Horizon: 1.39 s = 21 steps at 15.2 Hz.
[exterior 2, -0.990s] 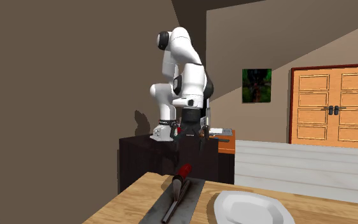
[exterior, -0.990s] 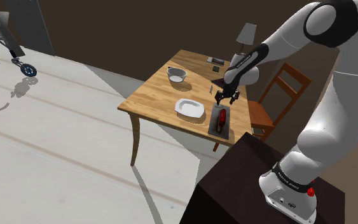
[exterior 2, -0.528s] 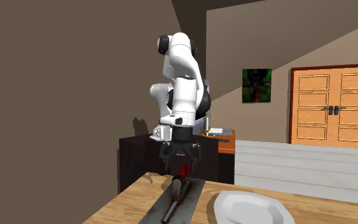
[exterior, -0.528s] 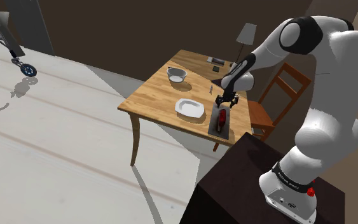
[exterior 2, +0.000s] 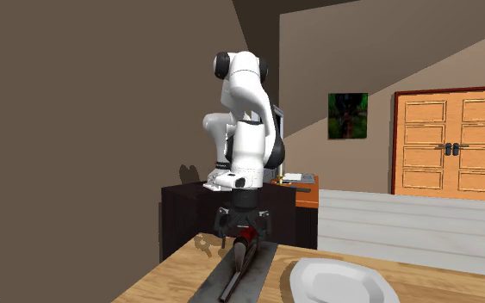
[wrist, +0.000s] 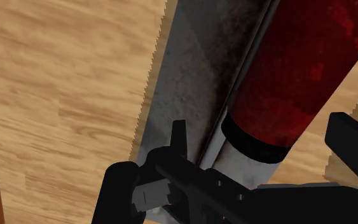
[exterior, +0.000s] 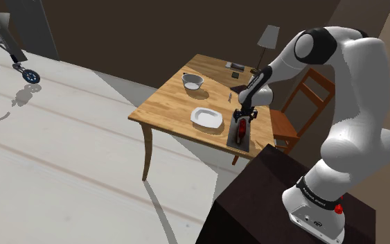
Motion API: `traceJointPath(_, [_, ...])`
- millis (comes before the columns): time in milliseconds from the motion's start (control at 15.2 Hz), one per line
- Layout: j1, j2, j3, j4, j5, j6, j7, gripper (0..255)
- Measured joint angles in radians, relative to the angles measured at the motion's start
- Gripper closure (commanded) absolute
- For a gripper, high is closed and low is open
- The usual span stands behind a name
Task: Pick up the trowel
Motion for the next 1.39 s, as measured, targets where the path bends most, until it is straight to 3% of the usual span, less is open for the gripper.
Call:
traceJointPath(66, [-0.001,0.004,0.001,0.001,0.001,0.003,0.0,255])
traceJointPath(792, [-0.002,0.002,0.001,0.001,0.001,0.002,-0.002,255])
traceJointPath(1386, [0.015,-0.107,-0.021,-0.032,-0.016,-0.075,0.002,255])
